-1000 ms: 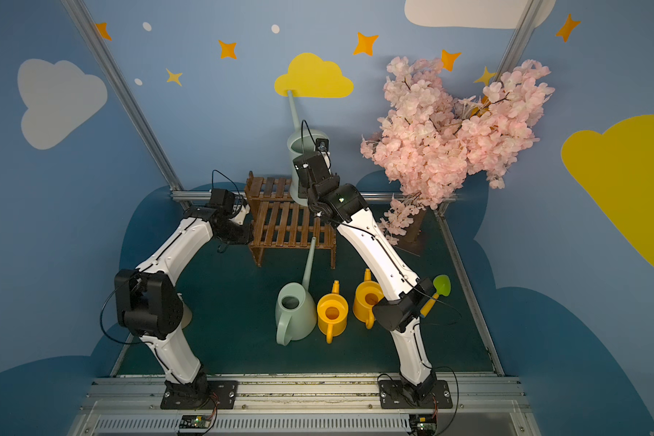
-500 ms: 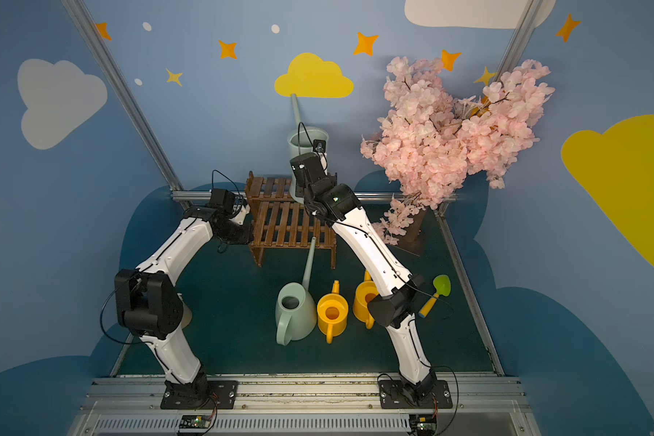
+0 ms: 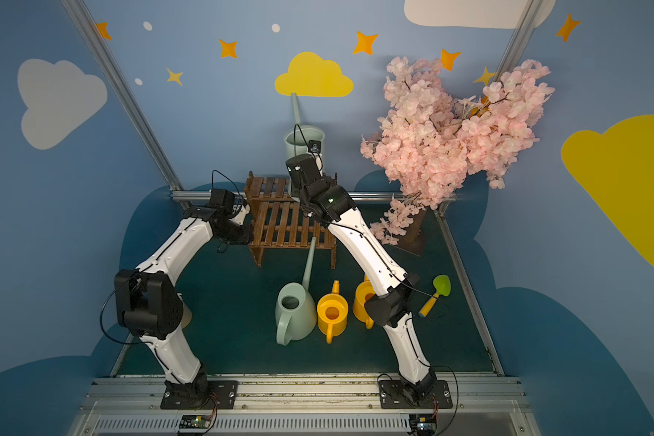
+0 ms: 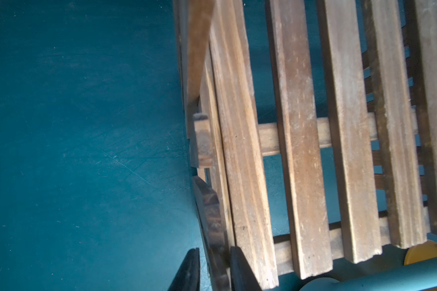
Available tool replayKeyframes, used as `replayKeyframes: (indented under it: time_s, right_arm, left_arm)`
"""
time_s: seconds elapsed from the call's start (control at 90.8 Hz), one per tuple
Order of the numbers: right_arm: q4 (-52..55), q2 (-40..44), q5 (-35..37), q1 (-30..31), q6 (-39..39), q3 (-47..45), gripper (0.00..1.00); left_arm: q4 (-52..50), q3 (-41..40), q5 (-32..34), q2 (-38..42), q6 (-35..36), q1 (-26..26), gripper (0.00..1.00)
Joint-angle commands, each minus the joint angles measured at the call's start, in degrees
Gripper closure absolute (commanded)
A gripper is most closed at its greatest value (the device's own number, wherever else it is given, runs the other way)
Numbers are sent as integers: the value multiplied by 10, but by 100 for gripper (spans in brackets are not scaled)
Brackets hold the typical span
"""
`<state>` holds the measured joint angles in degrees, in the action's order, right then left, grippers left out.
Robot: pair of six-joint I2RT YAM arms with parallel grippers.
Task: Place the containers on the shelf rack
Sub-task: Adjust the shelf at the center of the board.
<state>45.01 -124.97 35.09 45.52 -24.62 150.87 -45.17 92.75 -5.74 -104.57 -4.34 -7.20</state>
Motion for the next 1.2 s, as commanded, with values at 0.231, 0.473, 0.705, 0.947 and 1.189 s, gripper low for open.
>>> replayKeyframes:
  time_s: [0.231,0.473,0.705,0.947,1.189]
  right_arm:
    - [-17,-8,81,18,10,9,71]
    - [-24,-17,129,21,9,8,76]
    - [-34,-21,167,25,16,6,81]
    - [-51,-21,216,31,36,2,80]
    - [-72,-8,212,26,19,-33,79]
  left_arm:
    - [-52,-33,-49,-11,5,-17,74]
    - [-50,-35,-52,-10,5,-18,74]
    - [-49,-36,-54,-9,4,-17,74]
    - [-49,-36,-56,-10,3,-17,74]
    - [-49,-35,-59,-10,3,-18,74]
